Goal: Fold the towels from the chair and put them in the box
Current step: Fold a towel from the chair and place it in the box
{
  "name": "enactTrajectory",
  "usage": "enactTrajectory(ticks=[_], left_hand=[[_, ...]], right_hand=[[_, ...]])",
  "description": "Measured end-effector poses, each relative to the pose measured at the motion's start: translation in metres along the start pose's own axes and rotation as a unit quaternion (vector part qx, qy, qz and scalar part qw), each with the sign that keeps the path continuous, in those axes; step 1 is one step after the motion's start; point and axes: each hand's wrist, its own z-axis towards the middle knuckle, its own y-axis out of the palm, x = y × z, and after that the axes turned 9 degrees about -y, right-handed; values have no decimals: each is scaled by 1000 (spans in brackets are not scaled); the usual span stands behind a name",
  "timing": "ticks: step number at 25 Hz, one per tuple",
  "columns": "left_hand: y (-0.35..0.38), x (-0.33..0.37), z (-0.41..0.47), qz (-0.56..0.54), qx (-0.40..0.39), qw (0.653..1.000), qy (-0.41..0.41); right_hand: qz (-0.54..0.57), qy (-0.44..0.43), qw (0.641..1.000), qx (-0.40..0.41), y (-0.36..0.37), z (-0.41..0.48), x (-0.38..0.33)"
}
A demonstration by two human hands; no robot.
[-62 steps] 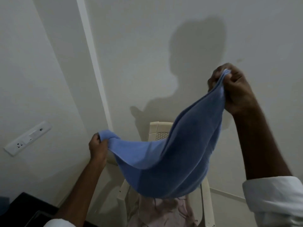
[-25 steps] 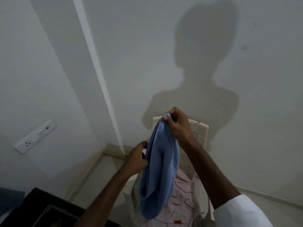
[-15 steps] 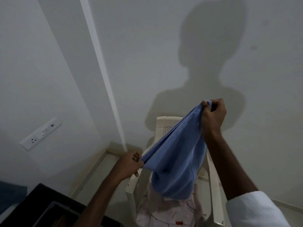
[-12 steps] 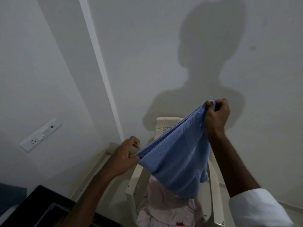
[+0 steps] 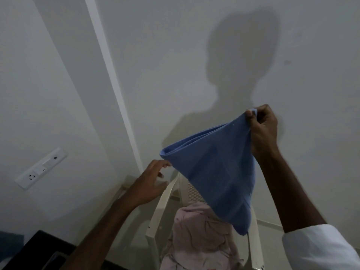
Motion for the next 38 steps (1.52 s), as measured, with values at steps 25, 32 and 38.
enactTrajectory(ticks=[25, 32, 38], left_hand=[[41, -19, 31, -69, 50, 996, 25], [39, -19, 28, -72, 64, 995, 28], [32, -30, 24, 18, 51, 998, 30]], right_hand=[[47, -7, 992, -113, -14, -13, -20], [54, -11, 993, -106, -19, -12, -21], [19, -8, 997, -75, -24, -5, -12]])
